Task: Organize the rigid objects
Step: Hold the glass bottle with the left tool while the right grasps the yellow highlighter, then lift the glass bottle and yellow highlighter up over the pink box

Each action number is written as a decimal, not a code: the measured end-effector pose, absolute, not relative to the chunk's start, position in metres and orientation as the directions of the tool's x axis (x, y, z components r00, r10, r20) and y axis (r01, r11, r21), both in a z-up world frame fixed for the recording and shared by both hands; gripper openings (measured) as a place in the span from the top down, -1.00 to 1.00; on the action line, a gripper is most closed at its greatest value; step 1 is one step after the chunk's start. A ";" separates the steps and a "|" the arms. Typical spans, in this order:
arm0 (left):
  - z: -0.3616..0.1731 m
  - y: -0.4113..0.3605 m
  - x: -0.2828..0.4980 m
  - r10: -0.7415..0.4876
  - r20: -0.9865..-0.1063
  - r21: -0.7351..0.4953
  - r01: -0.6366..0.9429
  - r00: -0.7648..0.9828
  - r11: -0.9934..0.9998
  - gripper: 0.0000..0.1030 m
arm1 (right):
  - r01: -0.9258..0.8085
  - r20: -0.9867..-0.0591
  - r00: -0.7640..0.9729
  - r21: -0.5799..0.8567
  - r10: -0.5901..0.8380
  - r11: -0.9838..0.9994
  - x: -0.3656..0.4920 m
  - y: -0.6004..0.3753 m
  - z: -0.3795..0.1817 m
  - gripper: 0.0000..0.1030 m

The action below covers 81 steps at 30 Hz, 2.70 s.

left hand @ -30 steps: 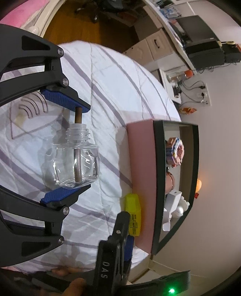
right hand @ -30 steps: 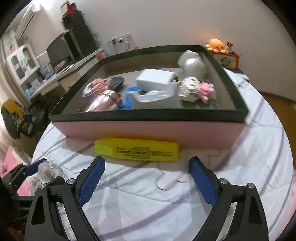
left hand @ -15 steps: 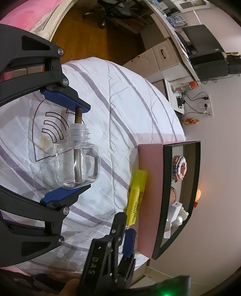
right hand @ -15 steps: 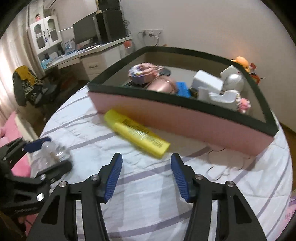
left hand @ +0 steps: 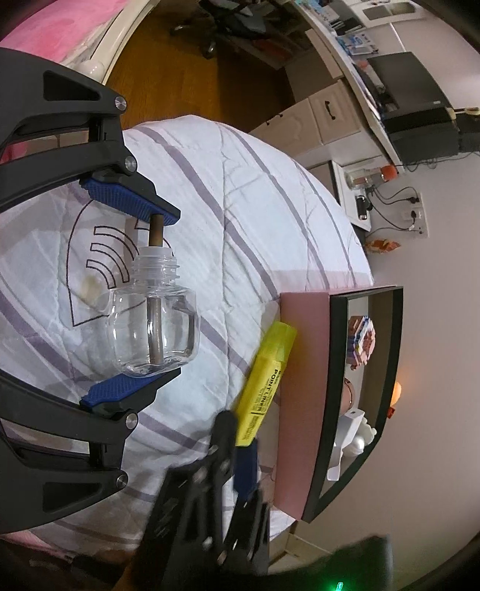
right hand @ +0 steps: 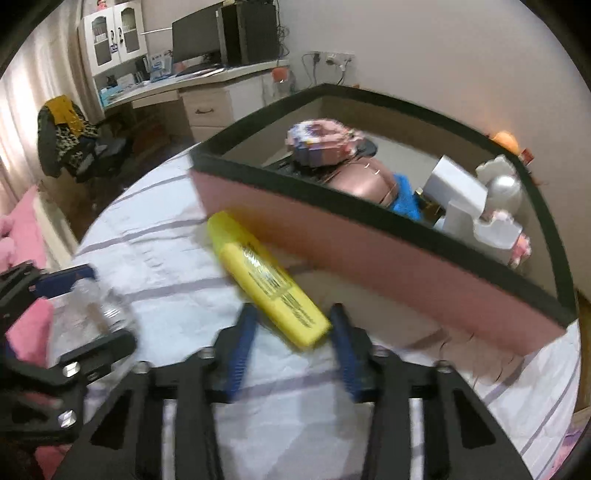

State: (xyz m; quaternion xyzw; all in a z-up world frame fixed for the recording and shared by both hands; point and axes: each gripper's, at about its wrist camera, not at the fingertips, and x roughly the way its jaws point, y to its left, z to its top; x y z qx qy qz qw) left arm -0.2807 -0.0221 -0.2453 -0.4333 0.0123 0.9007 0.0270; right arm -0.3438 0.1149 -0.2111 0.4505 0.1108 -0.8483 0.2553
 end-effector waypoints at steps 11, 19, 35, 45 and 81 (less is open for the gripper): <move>-0.249 -0.020 -0.286 0.024 -0.786 0.007 -0.047 -0.618 -0.999 -0.48 | 0.591 -0.803 -0.492 -0.024 -0.337 -0.806 -0.347 0.097 -0.214 -0.10; -0.251 -0.014 -0.285 0.015 -0.775 0.020 -0.048 -0.631 -0.999 -0.47 | 0.521 -0.799 -0.480 0.072 -0.362 -0.851 -0.334 0.123 -0.213 0.46; -0.251 0.038 -0.285 0.070 -0.775 0.026 -0.142 -0.628 -0.990 -0.51 | 0.313 -0.783 -0.559 0.107 -0.274 -0.944 -0.292 0.203 -0.212 0.48; -0.254 0.038 -0.289 0.078 -0.754 0.016 -0.138 -0.652 -0.990 -0.49 | 0.354 -0.767 -0.579 0.069 -0.276 -0.933 -0.305 0.188 -0.216 -0.01; -0.032 0.042 -0.164 0.014 -0.206 0.021 -0.018 -0.978 -1.000 -0.49 | 0.364 -0.168 -0.919 -0.003 -0.358 -0.932 -0.169 0.210 0.001 0.47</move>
